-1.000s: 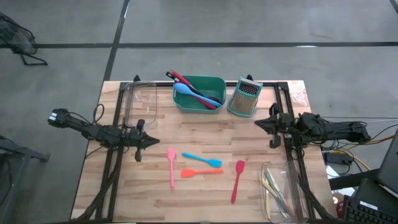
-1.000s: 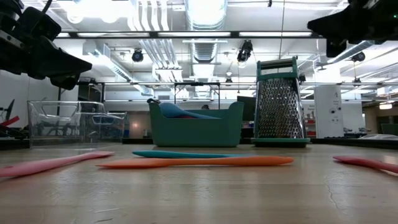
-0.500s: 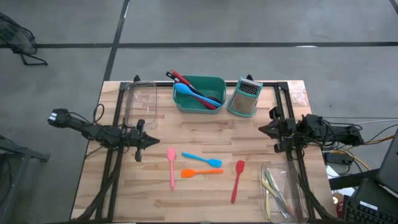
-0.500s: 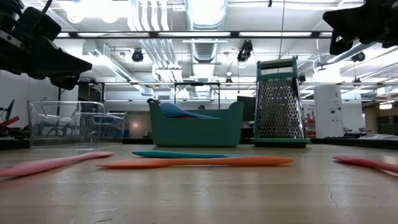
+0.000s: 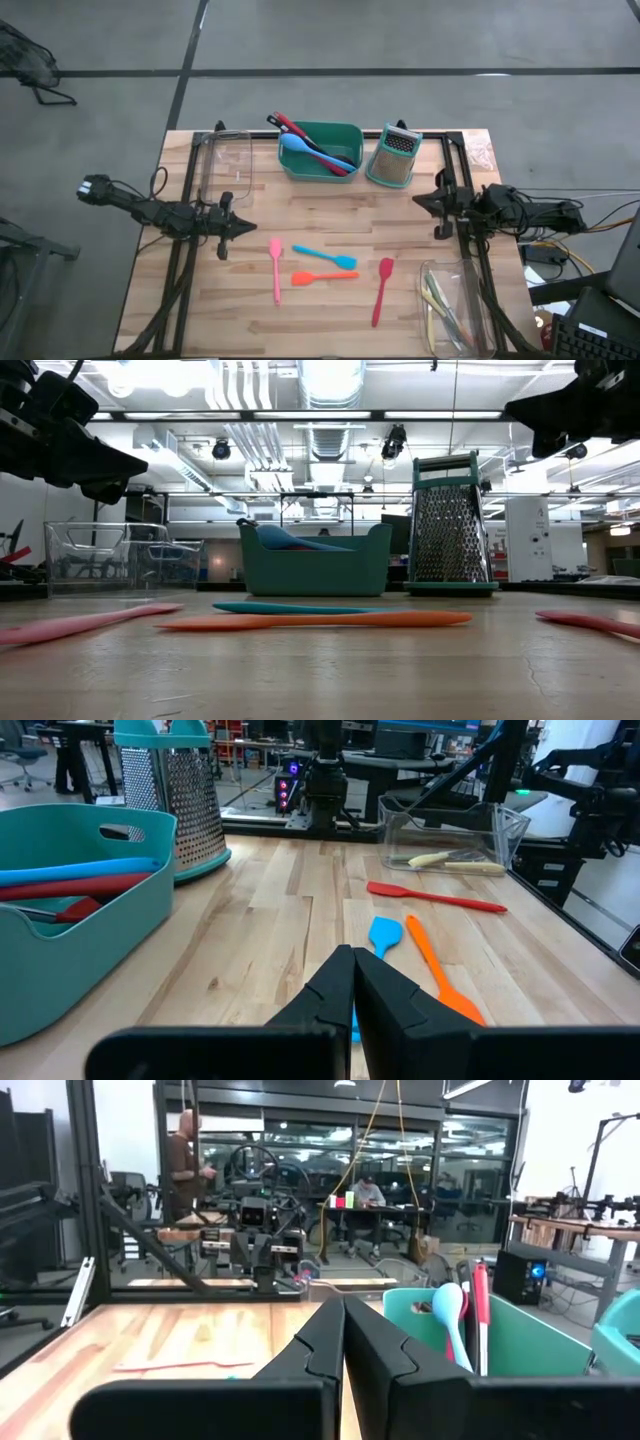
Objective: Pick & Place Kitchen Items
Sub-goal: Put the pink spatula into the left transparent bin
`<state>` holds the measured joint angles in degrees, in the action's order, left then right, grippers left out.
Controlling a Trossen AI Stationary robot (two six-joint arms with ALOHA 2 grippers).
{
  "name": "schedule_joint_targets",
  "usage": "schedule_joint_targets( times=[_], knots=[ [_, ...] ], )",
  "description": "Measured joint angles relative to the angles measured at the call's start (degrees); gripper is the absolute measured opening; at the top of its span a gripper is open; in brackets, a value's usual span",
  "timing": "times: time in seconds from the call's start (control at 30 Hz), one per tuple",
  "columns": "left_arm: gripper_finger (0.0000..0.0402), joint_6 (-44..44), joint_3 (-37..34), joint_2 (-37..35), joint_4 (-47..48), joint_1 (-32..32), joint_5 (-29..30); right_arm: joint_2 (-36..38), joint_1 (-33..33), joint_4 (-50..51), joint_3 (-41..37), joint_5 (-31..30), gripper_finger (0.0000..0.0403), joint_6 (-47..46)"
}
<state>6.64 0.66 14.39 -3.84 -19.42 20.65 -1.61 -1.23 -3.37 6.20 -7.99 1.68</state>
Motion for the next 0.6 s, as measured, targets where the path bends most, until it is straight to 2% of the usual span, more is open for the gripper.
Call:
schedule_joint_targets(
  times=[0.47, 0.6],
  knots=[
    [0.0012, -0.3, 0.0, 0.0, -0.7, 0.0, 0.3, -0.4, 0.0, 0.1, 0.0, 0.0, 0.0008, 0.0],
    [0.0012, 0.6, 0.0, 0.0, -8.9, 0.2, 6.7, -0.4, 0.0, 0.1, 0.0, 0.0, 0.0008, 0.0]
  ],
)
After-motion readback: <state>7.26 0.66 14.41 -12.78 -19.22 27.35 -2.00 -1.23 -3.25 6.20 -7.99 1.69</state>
